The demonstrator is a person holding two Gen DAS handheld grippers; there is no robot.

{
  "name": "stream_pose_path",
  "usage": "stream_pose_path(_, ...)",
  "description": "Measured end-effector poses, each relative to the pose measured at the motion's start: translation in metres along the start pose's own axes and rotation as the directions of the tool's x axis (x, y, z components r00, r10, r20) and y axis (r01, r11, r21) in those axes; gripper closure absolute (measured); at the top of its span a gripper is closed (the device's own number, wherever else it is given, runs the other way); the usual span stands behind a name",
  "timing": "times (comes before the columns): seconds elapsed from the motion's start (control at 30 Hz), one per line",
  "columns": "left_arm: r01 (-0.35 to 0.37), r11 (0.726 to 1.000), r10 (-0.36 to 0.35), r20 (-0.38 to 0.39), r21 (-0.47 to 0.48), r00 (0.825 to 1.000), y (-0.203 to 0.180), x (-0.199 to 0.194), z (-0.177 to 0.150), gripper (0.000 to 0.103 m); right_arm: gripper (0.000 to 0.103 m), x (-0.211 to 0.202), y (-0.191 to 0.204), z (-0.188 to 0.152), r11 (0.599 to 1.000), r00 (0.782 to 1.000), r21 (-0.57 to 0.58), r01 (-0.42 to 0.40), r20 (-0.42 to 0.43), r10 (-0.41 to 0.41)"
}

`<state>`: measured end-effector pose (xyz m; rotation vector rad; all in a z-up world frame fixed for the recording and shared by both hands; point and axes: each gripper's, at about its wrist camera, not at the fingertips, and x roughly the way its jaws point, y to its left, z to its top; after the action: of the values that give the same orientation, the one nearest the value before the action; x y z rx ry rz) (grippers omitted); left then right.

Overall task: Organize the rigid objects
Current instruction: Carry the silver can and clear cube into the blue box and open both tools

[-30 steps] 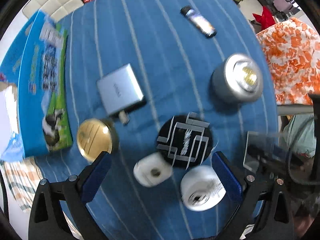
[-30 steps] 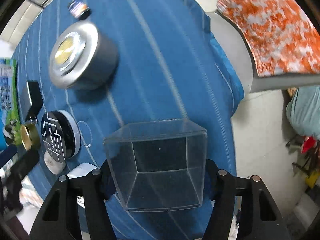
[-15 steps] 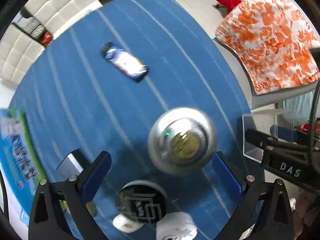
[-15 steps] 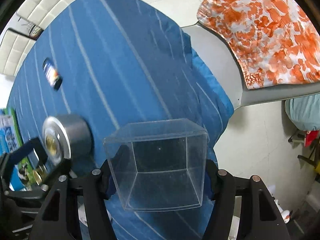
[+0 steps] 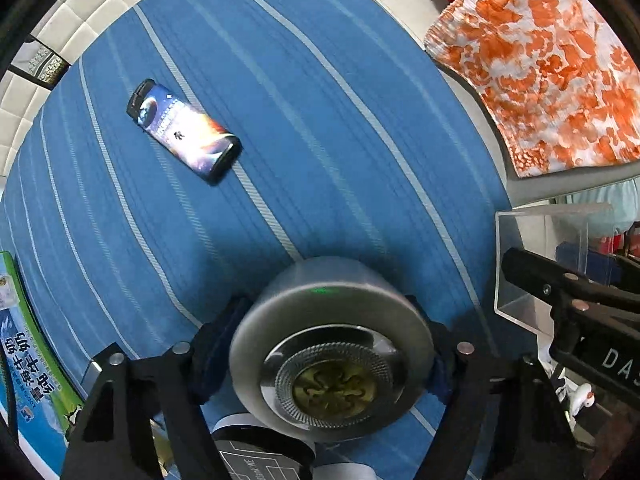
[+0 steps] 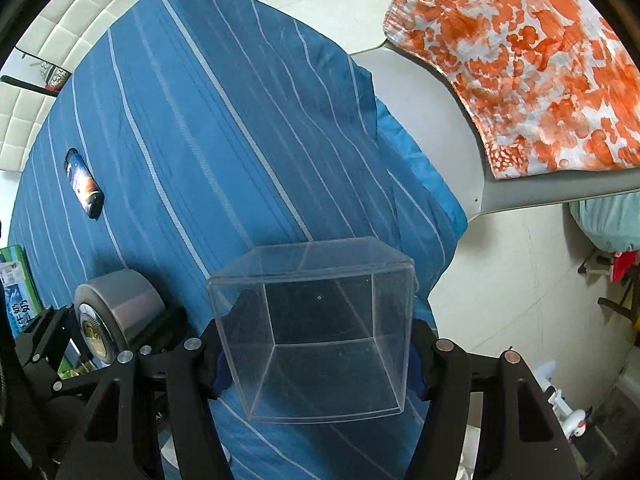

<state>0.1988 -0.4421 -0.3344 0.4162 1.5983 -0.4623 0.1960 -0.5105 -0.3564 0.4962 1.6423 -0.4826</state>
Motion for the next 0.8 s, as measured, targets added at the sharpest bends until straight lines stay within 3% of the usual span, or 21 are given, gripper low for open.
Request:
stream_pose_path(0.3,-0.030,0.997,0.032,0.031,-0.070,0.999,0.016,-0.008,-0.015,0.034,0.036,-0.016,0.014,-0.007,0.999,0.999,-0.040,0.006,0.032,-0.004)
stream_pose_path(0.8,-0.037,0.976,0.067,0.131,-0.215,0.989,0.085,-0.071,-0.065,0.034,0.036,-0.056,0.101,-0.041,0.977,0.994,-0.210,-0.038,0.094,0.059)
